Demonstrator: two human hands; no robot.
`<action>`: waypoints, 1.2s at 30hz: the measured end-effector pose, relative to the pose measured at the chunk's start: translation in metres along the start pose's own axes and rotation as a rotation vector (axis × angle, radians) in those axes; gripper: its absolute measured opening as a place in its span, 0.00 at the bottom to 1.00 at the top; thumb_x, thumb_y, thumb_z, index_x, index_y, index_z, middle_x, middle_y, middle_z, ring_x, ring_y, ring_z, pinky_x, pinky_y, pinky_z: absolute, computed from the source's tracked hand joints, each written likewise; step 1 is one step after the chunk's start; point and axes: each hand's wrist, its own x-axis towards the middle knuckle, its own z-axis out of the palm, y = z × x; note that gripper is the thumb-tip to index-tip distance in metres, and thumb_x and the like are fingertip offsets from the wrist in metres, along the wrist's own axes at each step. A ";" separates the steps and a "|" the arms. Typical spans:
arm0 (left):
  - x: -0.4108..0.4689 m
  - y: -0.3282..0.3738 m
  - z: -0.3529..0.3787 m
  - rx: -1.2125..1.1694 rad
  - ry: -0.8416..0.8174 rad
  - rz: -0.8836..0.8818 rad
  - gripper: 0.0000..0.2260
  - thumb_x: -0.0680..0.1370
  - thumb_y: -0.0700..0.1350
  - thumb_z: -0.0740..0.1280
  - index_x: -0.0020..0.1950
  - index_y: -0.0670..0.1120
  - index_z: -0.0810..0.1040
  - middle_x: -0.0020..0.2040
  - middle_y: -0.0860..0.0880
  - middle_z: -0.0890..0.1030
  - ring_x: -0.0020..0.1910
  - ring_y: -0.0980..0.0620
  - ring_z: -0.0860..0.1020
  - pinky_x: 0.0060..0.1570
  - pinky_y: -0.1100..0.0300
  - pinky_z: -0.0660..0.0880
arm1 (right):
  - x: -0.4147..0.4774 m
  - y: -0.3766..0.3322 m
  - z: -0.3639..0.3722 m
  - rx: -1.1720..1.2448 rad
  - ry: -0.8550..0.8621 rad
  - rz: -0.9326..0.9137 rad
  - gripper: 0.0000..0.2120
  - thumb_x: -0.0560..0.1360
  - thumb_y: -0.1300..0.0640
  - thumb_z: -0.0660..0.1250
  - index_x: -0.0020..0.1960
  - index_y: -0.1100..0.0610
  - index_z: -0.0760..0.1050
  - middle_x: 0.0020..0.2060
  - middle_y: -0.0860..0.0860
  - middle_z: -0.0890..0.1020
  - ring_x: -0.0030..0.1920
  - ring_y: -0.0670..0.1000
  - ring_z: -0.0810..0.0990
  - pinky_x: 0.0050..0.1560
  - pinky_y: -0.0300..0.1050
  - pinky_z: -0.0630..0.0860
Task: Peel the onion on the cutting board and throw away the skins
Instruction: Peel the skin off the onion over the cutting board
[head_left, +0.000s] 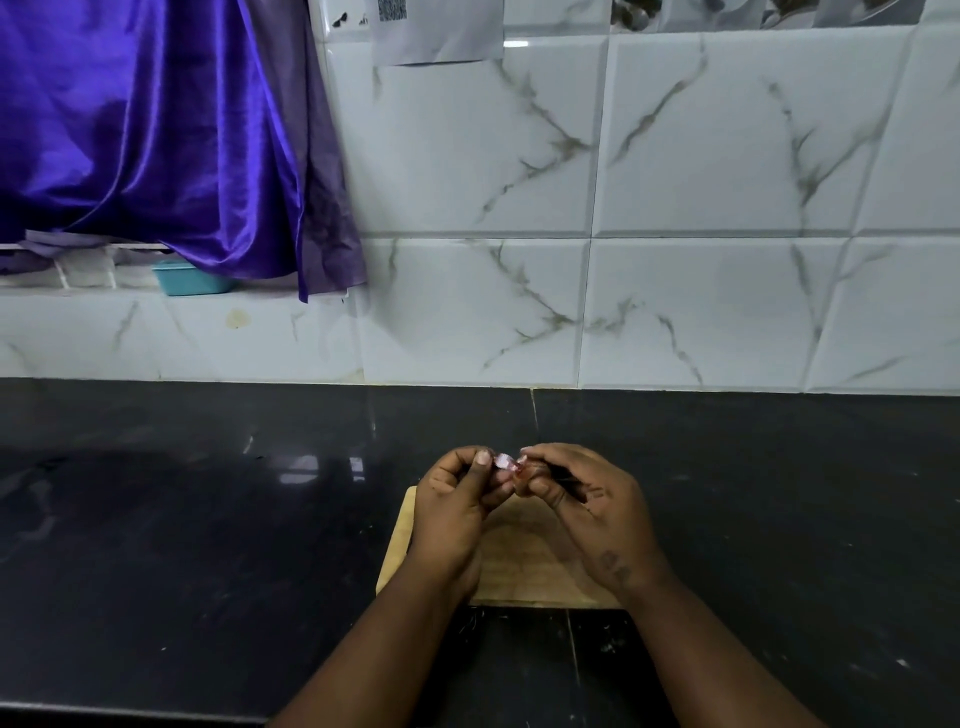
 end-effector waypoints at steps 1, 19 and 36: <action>0.000 0.001 0.000 -0.026 0.017 -0.005 0.08 0.84 0.37 0.65 0.47 0.42 0.81 0.38 0.48 0.86 0.36 0.56 0.84 0.39 0.64 0.83 | 0.000 0.000 0.000 0.066 -0.003 0.030 0.15 0.76 0.64 0.74 0.58 0.48 0.83 0.55 0.43 0.87 0.56 0.43 0.86 0.57 0.34 0.80; -0.011 -0.003 -0.008 0.838 -0.076 0.269 0.09 0.79 0.40 0.71 0.47 0.54 0.86 0.44 0.55 0.86 0.43 0.59 0.83 0.42 0.62 0.83 | 0.003 0.008 -0.009 0.330 0.006 0.252 0.17 0.77 0.72 0.71 0.60 0.55 0.83 0.57 0.52 0.88 0.59 0.51 0.87 0.62 0.44 0.82; -0.005 -0.006 -0.012 0.785 -0.015 0.204 0.06 0.82 0.42 0.71 0.48 0.51 0.85 0.40 0.51 0.86 0.39 0.57 0.84 0.38 0.65 0.79 | 0.004 0.008 -0.009 0.623 0.033 0.331 0.16 0.74 0.65 0.71 0.62 0.65 0.80 0.52 0.58 0.87 0.51 0.52 0.87 0.56 0.44 0.85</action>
